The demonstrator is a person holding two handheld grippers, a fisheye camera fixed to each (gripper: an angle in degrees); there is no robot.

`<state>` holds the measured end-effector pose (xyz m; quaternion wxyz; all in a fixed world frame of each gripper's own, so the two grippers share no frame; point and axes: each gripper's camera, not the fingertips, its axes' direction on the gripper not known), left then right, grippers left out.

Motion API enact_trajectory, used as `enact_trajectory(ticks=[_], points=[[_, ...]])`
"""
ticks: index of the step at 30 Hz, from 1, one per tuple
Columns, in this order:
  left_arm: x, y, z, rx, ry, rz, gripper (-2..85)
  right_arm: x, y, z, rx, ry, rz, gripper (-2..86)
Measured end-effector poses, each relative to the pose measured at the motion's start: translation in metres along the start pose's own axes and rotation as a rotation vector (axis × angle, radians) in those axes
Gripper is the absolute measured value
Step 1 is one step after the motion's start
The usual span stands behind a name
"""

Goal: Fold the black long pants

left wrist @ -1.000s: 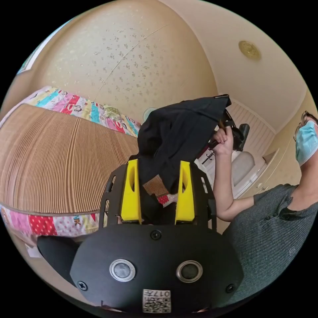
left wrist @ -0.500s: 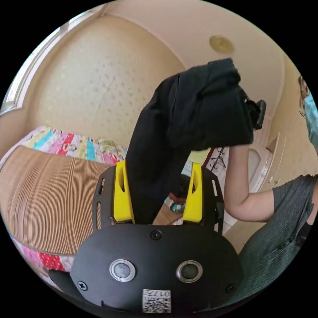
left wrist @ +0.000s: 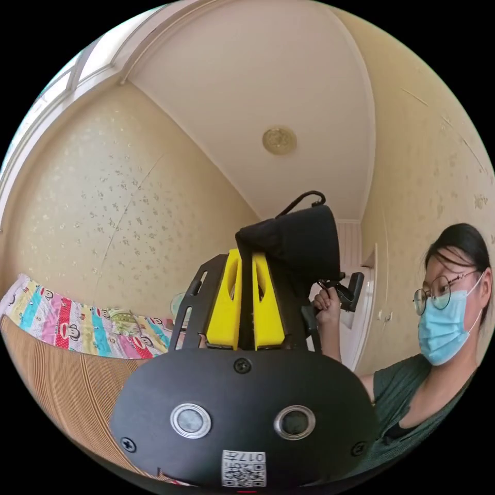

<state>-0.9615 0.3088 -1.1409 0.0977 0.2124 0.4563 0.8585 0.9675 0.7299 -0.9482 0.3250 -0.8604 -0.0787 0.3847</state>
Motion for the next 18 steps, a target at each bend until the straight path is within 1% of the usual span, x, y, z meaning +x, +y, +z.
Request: enact_trajectory(ticks=[2,7,10,13,15,18], points=[[0.005,-0.024,0.007,-0.027,0.041,0.008,2.7,0.0,-0.015,-0.001,-0.019,0.007,-0.033,1.7],[0.035,-0.057,0.012,-0.013,0.042,0.078,2.8,0.002,-0.05,-0.007,-0.054,-0.03,-0.091,2.5],[0.039,-0.064,0.022,-0.092,0.057,0.143,3.0,0.015,-0.061,-0.003,-0.094,-0.073,-0.073,2.8],[0.021,-0.041,0.034,-0.134,0.041,0.107,3.0,0.037,-0.047,0.013,-0.134,-0.108,-0.037,3.1],[0.003,-0.021,0.043,-0.147,0.01,0.071,3.0,0.059,-0.021,0.039,-0.173,-0.137,0.036,3.2],[-0.042,-0.003,0.078,-0.257,-0.042,0.021,2.9,0.089,0.019,0.09,-0.224,-0.087,0.122,3.5]])
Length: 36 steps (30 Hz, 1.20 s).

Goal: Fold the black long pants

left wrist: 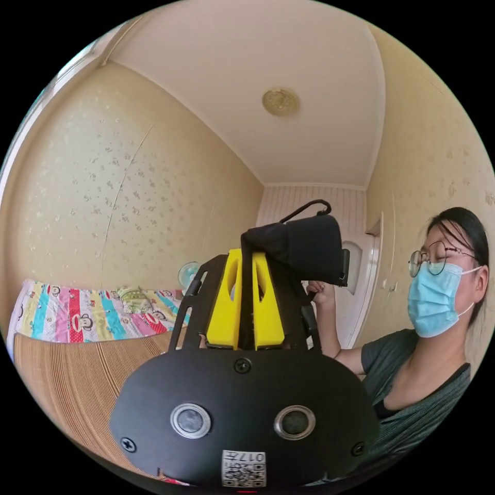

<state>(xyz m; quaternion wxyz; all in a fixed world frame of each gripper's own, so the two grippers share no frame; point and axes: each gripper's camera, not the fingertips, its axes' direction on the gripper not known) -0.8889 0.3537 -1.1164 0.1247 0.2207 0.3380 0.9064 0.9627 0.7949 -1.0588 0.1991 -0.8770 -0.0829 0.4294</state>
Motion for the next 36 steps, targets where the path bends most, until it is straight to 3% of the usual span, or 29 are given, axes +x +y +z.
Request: enact_trajectory(ticks=[4,6,8,9,11,13,15,17,19,23,31,34,36], points=[[-0.138,-0.048,0.108,-0.145,-0.114,-0.214,3.3,0.066,-0.003,0.11,-0.125,0.073,0.083,4.4],[-0.222,-0.079,0.175,-0.173,-0.177,-0.289,4.7,0.129,-0.039,0.223,-0.211,0.161,0.139,6.6],[-0.33,-0.087,0.241,-0.354,-0.437,-0.375,9.7,0.182,-0.052,0.32,-0.267,0.252,0.134,8.9],[-0.35,-0.08,0.248,-0.398,-0.508,-0.422,10.6,0.221,-0.042,0.374,-0.422,0.274,0.235,9.5],[-0.39,-0.039,0.261,-0.469,-0.554,-0.449,11.6,0.262,-0.008,0.41,-0.535,0.243,0.471,8.6],[-0.402,0.014,0.265,-0.525,-0.512,-0.407,10.7,0.268,0.036,0.419,-0.481,0.144,0.462,7.5],[-0.413,0.083,0.27,-0.686,-0.511,-0.393,11.0,0.26,0.112,0.432,-0.619,0.113,0.314,8.1],[-0.421,0.188,0.264,-0.901,-0.527,-0.419,11.7,0.254,0.183,0.435,-0.772,0.12,0.233,8.6],[-0.417,0.257,0.245,-0.983,-0.511,-0.464,11.9,0.251,0.255,0.427,-0.915,0.069,0.225,8.9],[-0.385,0.362,0.182,-1.009,-0.461,-0.635,13.4,0.237,0.381,0.372,-1.122,-0.002,0.316,9.6],[-0.258,0.419,0.11,-0.853,-0.431,-0.717,11.7,0.202,0.434,0.225,-1.04,0.006,0.578,9.0],[-0.231,0.423,0.115,-0.935,-0.579,-0.68,3.4,0.203,0.436,0.19,-0.986,0.016,0.673,8.2],[-0.235,0.415,0.123,-1.019,-0.518,-0.654,0.9,0.212,0.435,0.18,-0.99,-0.033,0.725,6.9]])
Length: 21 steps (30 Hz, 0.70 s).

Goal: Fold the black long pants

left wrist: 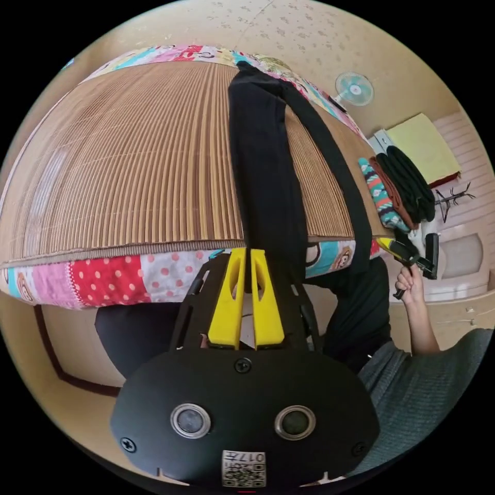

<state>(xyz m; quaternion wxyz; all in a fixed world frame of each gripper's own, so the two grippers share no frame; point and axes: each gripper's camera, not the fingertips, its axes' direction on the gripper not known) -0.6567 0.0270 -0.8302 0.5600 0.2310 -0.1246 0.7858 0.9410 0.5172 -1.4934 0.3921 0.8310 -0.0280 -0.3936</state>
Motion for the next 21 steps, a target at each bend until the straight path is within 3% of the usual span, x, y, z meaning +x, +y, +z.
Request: enact_trajectory(ticks=[2,4,7,8,9,11,13,15,21], points=[[-0.005,-0.015,-0.032,-0.015,0.251,0.07,0.0,0.002,-0.004,-0.013,0.011,-0.016,0.003,5.4],[-0.003,-0.014,-0.079,0.115,0.408,0.161,-0.3,-0.001,-0.007,-0.032,0.061,-0.023,-0.027,4.1],[-0.01,0.005,-0.121,0.317,0.459,0.191,-0.4,-0.005,-0.013,-0.058,0.103,-0.011,-0.073,3.1],[-0.02,0.008,-0.109,0.271,0.489,0.13,-0.3,-0.004,-0.013,-0.064,0.109,0.003,-0.082,2.9],[-0.026,0.007,-0.097,0.206,0.486,0.083,-0.2,0.0,-0.012,-0.068,0.112,0.023,-0.078,2.8],[-0.043,0.019,-0.039,-0.074,0.256,-0.148,0.9,0.01,-0.009,-0.069,0.102,0.047,-0.038,2.6],[-0.031,0.035,-0.015,-0.127,0.163,-0.134,0.8,0.023,-0.005,-0.069,0.084,0.033,0.013,2.5],[-0.017,0.047,-0.003,-0.124,0.191,-0.115,2.0,0.034,0.001,-0.071,0.078,-0.012,0.048,2.6],[0.01,0.059,-0.033,0.175,0.204,-0.062,8.2,0.035,0.0,-0.079,0.045,-0.002,0.023,2.6]])
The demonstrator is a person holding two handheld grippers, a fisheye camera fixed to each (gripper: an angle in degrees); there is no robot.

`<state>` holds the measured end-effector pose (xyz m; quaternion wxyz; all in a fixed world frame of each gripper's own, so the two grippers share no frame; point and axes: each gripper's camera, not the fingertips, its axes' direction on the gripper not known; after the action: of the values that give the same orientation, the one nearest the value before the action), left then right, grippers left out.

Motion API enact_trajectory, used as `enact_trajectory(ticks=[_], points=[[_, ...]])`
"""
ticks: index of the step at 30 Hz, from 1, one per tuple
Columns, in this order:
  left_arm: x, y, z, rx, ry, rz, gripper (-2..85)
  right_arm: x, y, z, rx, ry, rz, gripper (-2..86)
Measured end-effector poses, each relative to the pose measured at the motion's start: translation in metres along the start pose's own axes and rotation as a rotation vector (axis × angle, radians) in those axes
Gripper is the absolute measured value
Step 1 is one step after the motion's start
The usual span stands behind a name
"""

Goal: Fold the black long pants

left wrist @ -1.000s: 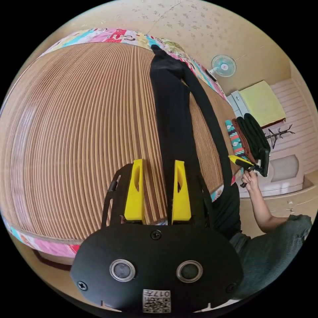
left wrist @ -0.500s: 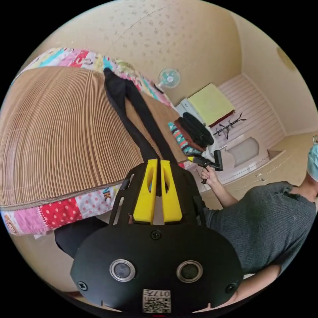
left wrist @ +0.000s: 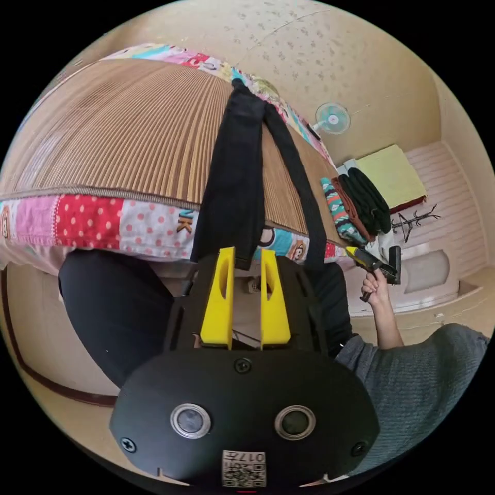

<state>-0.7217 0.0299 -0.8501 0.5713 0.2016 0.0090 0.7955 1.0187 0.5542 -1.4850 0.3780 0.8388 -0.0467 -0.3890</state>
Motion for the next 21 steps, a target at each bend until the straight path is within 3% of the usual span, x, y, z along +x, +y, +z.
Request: enact_trajectory(ticks=[7,11,13,21], points=[[0.038,-0.032,0.068,-0.223,-0.117,0.103,10.2,0.004,-0.003,-0.005,-0.007,-0.032,-0.007,2.7],[0.049,-0.029,0.093,-0.293,-0.344,0.047,2.3,0.014,0.004,-0.012,0.003,-0.083,0.021,2.5],[0.05,-0.031,0.092,-0.332,-0.314,0.041,0.4,0.019,0.008,-0.017,0.004,-0.094,0.028,2.4],[0.144,-0.013,0.001,-0.125,-0.192,0.248,-0.8,0.04,0.014,-0.04,-0.027,-0.114,0.014,2.1]])
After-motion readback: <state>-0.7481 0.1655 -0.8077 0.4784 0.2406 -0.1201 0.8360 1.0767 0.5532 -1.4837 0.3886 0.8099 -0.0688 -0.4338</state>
